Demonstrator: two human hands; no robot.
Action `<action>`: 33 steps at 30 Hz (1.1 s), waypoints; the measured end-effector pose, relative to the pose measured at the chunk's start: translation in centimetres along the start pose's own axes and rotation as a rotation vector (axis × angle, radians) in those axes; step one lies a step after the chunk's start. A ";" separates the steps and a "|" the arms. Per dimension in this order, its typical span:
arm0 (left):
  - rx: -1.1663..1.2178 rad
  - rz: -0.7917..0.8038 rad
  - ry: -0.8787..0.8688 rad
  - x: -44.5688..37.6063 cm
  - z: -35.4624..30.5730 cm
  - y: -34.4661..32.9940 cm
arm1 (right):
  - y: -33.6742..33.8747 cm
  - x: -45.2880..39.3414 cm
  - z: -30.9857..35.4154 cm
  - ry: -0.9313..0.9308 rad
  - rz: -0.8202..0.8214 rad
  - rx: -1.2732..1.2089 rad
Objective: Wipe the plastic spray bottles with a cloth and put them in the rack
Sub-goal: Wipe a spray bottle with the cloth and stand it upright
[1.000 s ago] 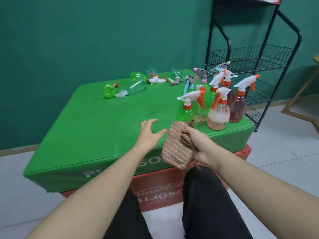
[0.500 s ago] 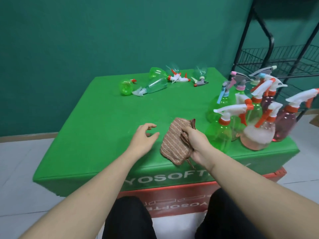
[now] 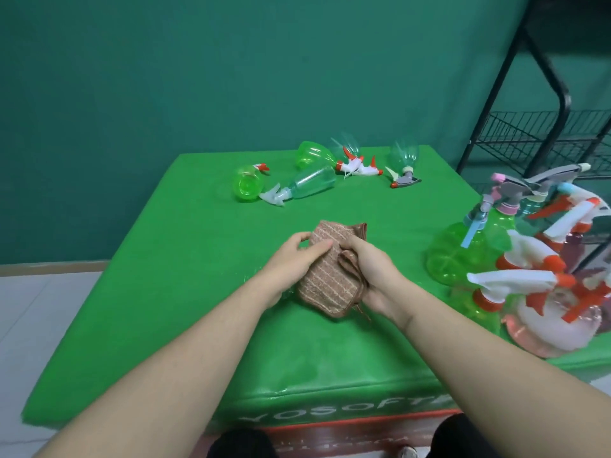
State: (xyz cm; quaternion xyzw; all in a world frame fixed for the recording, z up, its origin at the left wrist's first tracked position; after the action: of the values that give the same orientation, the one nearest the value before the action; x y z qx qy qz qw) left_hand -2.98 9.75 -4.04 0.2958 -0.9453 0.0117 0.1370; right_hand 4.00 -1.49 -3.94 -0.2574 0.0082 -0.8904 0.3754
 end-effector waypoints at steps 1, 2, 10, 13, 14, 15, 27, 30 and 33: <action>0.024 -0.008 -0.011 -0.3 0.1 0.3 | -0.2 -0.3 0.1 -0.003 0.000 0.004; 0.048 -0.016 -0.031 -0.5 0.1 0.6 | -0.3 -0.7 0.0 -0.007 -0.009 -0.002; -0.243 -0.021 -0.188 -4.3 -1.8 0.3 | 2.1 -4.2 0.0 0.011 -0.191 -0.149; -0.374 -0.003 -0.264 -8.2 -3.6 -1.3 | 3.7 -6.5 0.1 0.024 -0.313 -0.237; -0.423 0.007 -0.293 -9.7 -4.3 -2.0 | 4.3 -7.4 0.1 0.030 -0.353 -0.277; -0.473 0.024 -0.318 -11.3 -4.9 -2.7 | 4.9 -8.3 0.2 0.030 -0.388 -0.318; -0.888 0.286 -0.515 -28.0 -9.9 -14.6 | 10.1 -14.5 2.8 0.102 -0.707 -0.557; -0.990 0.358 -0.519 -30.7 -9.7 -17.2 | 10.9 -15.0 2.0 0.068 -0.771 -0.552; -1.156 0.409 -0.495 -32.9 -9.3 -19.4 | 11.6 -15.2 1.1 0.028 -0.830 -0.513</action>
State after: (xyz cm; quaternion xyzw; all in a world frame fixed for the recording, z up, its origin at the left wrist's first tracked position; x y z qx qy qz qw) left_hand 36.18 12.98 -4.97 -0.0169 -0.8399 -0.5404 0.0474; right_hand 21.15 0.58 -12.27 -0.3110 0.1293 -0.9375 -0.0869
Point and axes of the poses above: each hand's wrist, its own x-axis away from the middle knuckle, its own y-axis out of the back of the hand, z = x × y, the point moved 8 cm from there along -x, towards the middle knuckle, and after that the axes turned 9 degrees about x, right-handed, at the moved point
